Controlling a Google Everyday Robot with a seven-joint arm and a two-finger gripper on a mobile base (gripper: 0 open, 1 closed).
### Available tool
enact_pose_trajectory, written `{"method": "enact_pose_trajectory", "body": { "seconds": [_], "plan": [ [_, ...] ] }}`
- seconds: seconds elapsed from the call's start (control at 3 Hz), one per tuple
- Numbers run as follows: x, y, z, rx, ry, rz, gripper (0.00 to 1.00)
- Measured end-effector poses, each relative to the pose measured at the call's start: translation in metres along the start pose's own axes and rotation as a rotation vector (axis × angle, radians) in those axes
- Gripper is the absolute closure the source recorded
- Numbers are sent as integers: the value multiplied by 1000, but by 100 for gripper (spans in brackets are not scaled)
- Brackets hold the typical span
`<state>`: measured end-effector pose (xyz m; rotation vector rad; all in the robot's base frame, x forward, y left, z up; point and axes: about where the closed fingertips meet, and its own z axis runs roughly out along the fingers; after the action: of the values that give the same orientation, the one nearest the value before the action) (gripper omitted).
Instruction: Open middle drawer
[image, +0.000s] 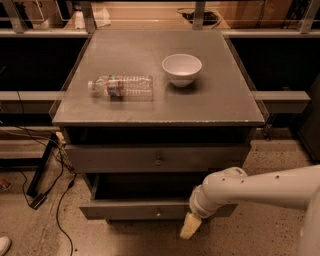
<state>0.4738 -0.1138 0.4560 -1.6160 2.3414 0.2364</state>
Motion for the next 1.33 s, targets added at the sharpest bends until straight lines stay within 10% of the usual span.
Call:
{"method": "enact_pose_trajectory", "body": {
  "seconds": [1.33],
  "plan": [
    [43,21,38,-78,80,-29,0]
  ]
}}
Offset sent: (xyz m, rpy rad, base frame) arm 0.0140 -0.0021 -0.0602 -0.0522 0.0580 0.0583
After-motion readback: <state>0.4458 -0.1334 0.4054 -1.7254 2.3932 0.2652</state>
